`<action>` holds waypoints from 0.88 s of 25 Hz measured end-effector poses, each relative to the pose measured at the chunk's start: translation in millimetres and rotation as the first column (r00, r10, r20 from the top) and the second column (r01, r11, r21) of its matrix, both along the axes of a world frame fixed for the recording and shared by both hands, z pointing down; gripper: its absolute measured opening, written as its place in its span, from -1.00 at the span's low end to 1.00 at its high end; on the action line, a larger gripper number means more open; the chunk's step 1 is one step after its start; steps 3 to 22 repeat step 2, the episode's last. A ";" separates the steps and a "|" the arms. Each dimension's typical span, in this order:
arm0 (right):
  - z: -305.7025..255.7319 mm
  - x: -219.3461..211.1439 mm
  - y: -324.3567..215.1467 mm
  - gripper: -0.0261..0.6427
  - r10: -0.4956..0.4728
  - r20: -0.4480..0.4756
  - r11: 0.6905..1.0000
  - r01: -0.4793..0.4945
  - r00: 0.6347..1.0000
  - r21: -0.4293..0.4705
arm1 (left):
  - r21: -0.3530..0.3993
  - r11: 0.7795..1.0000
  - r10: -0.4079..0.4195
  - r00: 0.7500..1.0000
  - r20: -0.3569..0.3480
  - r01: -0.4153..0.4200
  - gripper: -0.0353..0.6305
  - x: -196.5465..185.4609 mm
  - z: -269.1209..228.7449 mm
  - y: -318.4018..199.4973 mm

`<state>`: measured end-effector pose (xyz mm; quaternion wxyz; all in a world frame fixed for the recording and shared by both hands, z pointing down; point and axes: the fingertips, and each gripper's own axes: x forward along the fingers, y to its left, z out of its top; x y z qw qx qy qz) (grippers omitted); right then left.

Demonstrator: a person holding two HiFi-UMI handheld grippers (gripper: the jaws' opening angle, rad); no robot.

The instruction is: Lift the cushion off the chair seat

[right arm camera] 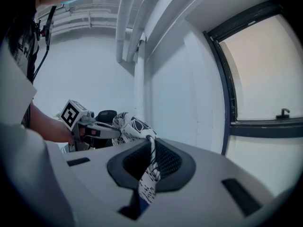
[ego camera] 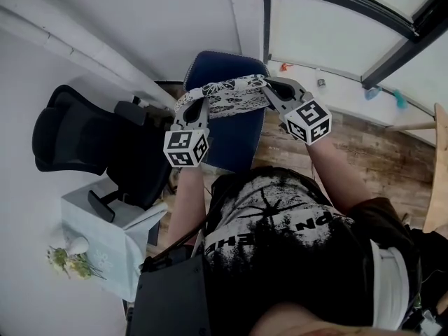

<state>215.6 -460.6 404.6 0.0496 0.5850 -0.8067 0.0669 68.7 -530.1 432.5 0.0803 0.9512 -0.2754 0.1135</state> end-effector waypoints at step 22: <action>0.1 1.3 0.0 -0.84 0.000 -0.001 1.000 0.000 1.000 -0.001 | 0.001 1.000 0.001 1.000 0.001 -0.001 -0.86 1.1 0.1 0.0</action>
